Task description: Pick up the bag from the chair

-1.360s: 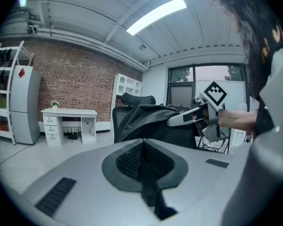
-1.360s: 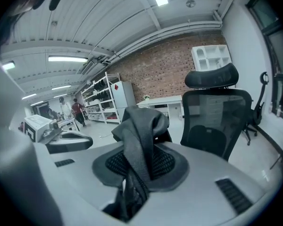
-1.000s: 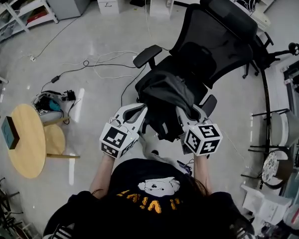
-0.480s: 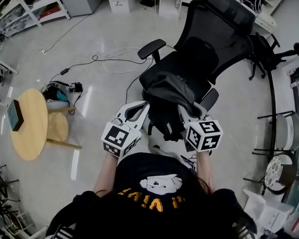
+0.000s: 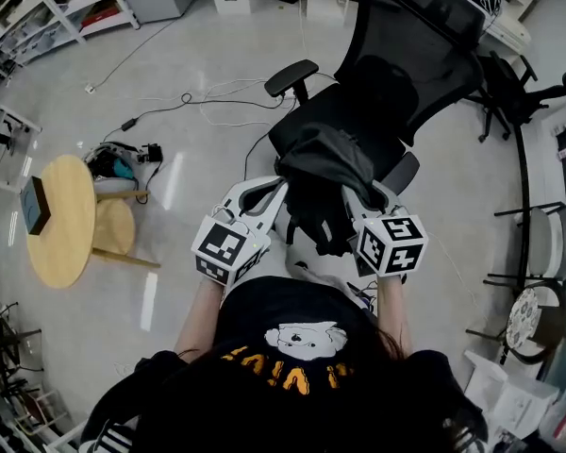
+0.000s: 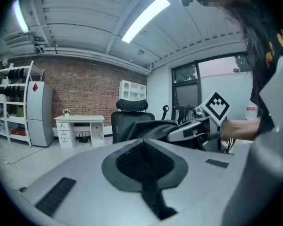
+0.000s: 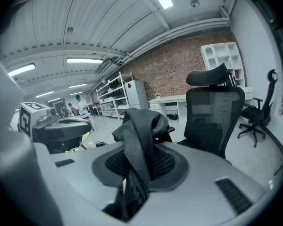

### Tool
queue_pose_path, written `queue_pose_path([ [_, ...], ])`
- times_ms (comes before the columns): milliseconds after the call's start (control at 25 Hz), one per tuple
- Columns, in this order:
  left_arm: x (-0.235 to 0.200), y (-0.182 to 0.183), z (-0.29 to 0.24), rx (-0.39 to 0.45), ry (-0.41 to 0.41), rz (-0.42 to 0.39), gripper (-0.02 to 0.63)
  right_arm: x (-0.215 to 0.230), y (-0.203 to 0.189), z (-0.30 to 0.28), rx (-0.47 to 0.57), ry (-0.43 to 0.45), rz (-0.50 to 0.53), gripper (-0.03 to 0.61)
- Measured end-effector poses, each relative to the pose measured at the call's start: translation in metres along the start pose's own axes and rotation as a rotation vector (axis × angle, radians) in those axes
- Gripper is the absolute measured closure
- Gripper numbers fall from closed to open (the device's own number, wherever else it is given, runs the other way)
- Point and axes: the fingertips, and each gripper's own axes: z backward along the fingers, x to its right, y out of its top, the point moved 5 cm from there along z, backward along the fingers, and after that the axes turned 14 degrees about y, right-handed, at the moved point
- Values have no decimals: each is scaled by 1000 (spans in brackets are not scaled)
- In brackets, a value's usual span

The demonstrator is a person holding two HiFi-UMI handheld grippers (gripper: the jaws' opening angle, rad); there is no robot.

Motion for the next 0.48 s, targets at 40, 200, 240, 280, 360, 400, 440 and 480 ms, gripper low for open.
queue_pose_path([
  [40,0,0,1,-2,-2,-3,604,-1,0,1,2,-1,1,503],
  [200,6,1,1,-9,-10,-9,604,-1,0,6,7,-8,4,503],
  [240,8,2,1,-9,-13,-11,604,-1,0,7,6,-8,5,503],
  [280,10,2,1,-9,-16,-12,604,-2,0,8,5,-9,6,503],
  [360,12,4,3,-5,-21,-15,604,-3,0,10,3,-10,9,503],
  [400,14,4,3,-3,-24,-17,604,-3,0,10,2,-11,11,503],
  [440,15,5,4,-1,-26,-19,604,-4,-1,11,2,-11,13,503],
  [480,16,5,5,1,-28,-21,605,-4,-1,11,2,-12,15,503],
])
